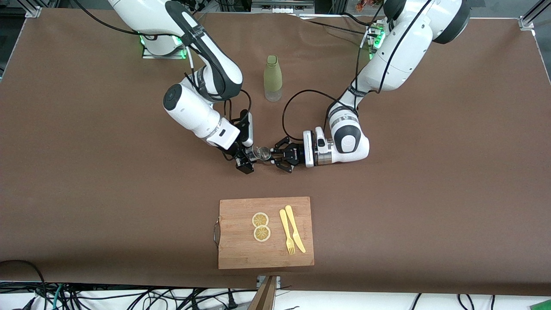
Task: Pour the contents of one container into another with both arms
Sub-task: 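Tilt the beaker with the right gripper, pouring into the held jigger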
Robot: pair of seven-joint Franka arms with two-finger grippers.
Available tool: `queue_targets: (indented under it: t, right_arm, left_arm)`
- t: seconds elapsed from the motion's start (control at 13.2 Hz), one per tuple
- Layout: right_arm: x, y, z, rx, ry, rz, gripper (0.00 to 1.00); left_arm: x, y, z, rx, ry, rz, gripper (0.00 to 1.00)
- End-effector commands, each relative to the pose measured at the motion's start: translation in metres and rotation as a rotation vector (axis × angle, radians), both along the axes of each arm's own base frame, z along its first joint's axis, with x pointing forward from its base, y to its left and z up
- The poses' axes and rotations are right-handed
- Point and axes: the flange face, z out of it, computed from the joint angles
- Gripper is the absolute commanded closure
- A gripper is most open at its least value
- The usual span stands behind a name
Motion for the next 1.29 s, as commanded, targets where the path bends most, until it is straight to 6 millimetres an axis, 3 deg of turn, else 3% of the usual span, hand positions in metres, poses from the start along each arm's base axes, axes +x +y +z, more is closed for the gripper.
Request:
queue_targets:
  t: [0.0,1.21]
  right_arm:
    - [-0.0040,0.0019,0.0020,-0.014,-0.022,0.002,0.88]
    - [-0.0066,0.0008,0.0051,-0.016,-0.041,-0.014,0.88]
  left_arm:
    - [0.0061,-0.0080,0.0051,-0.001,-0.030,0.037,1.00]
    - [0.0061,-0.0080,0.0051,0.000,-0.030,0.036,1.00]
